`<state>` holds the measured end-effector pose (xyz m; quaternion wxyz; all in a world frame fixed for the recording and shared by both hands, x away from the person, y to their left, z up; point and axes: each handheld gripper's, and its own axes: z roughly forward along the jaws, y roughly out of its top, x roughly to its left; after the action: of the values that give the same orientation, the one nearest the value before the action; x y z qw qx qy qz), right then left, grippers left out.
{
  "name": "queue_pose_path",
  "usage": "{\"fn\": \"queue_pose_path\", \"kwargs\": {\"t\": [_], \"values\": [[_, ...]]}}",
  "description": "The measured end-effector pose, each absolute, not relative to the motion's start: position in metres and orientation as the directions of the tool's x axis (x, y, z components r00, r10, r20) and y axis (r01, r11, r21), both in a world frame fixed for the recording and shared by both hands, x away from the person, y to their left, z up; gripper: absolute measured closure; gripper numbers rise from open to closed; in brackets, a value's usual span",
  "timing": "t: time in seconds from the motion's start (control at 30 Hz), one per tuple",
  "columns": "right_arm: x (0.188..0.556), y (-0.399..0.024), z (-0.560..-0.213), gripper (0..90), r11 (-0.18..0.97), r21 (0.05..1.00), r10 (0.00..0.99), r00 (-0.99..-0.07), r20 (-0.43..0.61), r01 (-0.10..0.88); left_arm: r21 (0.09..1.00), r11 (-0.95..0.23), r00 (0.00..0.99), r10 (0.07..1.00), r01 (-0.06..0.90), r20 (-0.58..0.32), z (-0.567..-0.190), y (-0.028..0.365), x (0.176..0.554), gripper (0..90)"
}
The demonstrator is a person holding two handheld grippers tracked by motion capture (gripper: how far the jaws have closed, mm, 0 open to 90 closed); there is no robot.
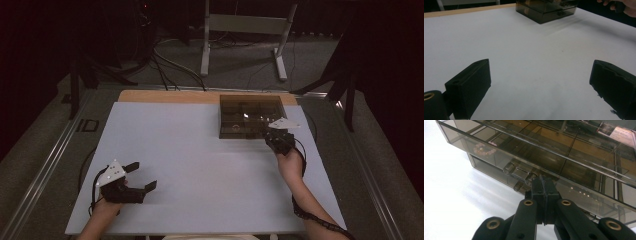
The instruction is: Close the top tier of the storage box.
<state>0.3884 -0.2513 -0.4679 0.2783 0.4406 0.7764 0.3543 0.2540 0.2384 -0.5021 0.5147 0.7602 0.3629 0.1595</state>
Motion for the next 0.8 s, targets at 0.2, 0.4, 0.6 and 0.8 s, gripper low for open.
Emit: {"fn": "queue_pose_path", "kwargs": {"t": [0.2,0.4,0.6,0.8], "values": [[0.3915,-0.2507,-0.4683,90.0,0.358,0.795,0.883,-0.454,-0.118,0.489,0.899,-0.206,0.685,0.717,0.388,-0.132,-0.5020,0.2387,0.2539,5.3],[0.3936,-0.2504,-0.4686,90.0,0.357,0.797,0.884,-0.452,-0.119,0.487,0.899,-0.205,0.684,0.718,0.387,-0.130,-0.5020,0.2389,0.2537,5.3],[0.3951,-0.2501,-0.4683,90.0,0.357,0.796,0.884,-0.452,-0.120,0.488,0.900,-0.206,0.684,0.718,0.384,-0.128,-0.5014,0.2392,0.2532,5.3],[0.3976,-0.2494,-0.4681,90.0,0.359,0.796,0.884,-0.451,-0.122,0.487,0.899,-0.207,0.684,0.718,0.385,-0.127,-0.5016,0.2389,0.2533,5.3]]}}
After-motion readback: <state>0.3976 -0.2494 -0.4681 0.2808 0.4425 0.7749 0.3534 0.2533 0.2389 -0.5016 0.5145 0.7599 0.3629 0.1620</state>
